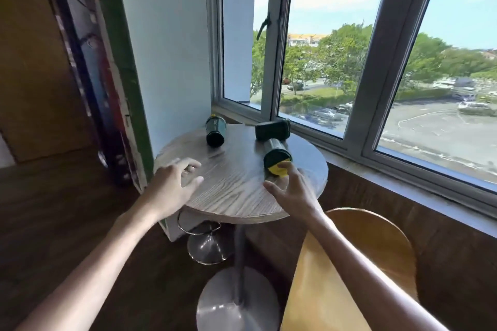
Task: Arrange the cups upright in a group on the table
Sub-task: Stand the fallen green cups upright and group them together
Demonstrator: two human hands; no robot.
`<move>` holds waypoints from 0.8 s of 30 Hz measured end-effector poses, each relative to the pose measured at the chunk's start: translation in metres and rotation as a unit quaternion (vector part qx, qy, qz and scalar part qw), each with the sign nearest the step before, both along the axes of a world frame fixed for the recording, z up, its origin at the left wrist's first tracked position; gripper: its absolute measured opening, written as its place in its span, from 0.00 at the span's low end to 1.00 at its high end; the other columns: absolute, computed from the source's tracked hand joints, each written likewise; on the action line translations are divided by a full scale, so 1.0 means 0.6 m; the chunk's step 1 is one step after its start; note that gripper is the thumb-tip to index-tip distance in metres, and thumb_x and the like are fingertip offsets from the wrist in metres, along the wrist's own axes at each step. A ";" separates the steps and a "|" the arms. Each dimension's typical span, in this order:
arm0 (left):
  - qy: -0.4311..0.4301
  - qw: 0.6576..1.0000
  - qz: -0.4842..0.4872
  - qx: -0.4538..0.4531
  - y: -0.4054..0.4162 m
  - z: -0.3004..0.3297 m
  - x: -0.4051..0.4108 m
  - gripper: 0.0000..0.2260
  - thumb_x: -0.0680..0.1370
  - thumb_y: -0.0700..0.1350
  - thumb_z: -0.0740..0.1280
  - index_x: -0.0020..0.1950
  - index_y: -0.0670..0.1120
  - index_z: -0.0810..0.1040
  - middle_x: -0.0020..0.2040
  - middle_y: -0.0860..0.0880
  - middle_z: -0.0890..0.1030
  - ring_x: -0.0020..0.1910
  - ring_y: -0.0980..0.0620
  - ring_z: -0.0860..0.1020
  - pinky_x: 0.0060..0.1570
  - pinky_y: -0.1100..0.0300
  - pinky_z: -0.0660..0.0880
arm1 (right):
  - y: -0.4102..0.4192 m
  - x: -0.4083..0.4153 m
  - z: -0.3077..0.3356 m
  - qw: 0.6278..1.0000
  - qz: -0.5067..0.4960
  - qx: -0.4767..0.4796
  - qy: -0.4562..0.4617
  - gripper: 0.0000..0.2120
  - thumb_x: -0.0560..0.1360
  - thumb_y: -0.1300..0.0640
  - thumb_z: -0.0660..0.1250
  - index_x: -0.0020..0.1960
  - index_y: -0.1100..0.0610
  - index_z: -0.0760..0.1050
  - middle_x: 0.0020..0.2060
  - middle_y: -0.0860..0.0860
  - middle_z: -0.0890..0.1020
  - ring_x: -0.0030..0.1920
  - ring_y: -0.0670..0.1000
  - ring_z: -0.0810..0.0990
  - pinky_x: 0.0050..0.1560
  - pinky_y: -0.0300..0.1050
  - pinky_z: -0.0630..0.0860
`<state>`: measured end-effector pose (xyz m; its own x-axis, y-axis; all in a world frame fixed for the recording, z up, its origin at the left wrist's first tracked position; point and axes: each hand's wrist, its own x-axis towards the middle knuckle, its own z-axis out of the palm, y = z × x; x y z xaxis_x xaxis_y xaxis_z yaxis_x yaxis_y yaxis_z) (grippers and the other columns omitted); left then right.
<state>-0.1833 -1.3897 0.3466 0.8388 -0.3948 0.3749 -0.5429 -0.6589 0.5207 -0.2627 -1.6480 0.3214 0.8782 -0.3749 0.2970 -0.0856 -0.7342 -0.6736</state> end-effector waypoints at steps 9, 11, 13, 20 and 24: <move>-0.011 0.998 -0.056 0.024 -0.077 0.015 0.301 0.13 0.76 0.47 0.70 0.59 0.46 0.78 0.54 0.47 0.81 0.51 0.48 0.80 0.54 0.56 0.76 | -0.022 0.197 -0.029 0.987 -0.154 -0.052 -0.004 0.37 0.70 0.39 0.71 0.73 0.46 0.60 0.66 0.57 0.67 0.64 0.61 0.68 0.59 0.57 0.68; -0.005 0.998 -0.060 0.023 -0.101 0.014 0.371 0.13 0.76 0.47 0.70 0.58 0.45 0.79 0.53 0.45 0.81 0.50 0.46 0.80 0.53 0.57 0.74 | -0.031 0.227 -0.038 0.984 -0.174 -0.043 0.001 0.40 0.68 0.38 0.72 0.74 0.45 0.58 0.67 0.57 0.65 0.66 0.61 0.67 0.61 0.59 0.67; 0.002 0.998 -0.056 0.014 -0.123 0.010 0.441 0.14 0.75 0.49 0.70 0.58 0.45 0.79 0.54 0.44 0.81 0.51 0.45 0.80 0.53 0.57 0.73 | -0.039 0.250 -0.046 0.981 -0.191 -0.037 -0.002 0.43 0.66 0.36 0.73 0.74 0.43 0.56 0.67 0.57 0.65 0.66 0.61 0.67 0.62 0.61 0.67; 0.067 0.997 -0.004 0.027 -0.194 -0.006 0.648 0.24 0.75 0.58 0.67 0.62 0.42 0.74 0.61 0.36 0.75 0.63 0.38 0.72 0.62 0.51 0.69 | -0.047 0.277 -0.074 0.975 -0.217 0.037 -0.035 0.46 0.62 0.39 0.77 0.71 0.43 0.56 0.62 0.53 0.65 0.61 0.55 0.69 0.57 0.47 0.67; 0.142 0.987 0.002 0.070 -0.235 -0.008 0.736 0.33 0.74 0.67 0.61 0.69 0.43 0.68 0.67 0.35 0.68 0.67 0.36 0.69 0.67 0.49 0.67 | -0.042 0.293 -0.088 0.963 -0.260 0.049 -0.048 0.40 0.61 0.42 0.77 0.64 0.43 0.58 0.58 0.53 0.68 0.57 0.52 0.71 0.54 0.46 0.70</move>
<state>0.2580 -1.5308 0.3417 0.9041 -0.4221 0.0659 -0.3846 -0.7369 0.5560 -0.0868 -1.6730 0.2684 0.5336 -0.7873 0.3089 -0.3583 -0.5413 -0.7607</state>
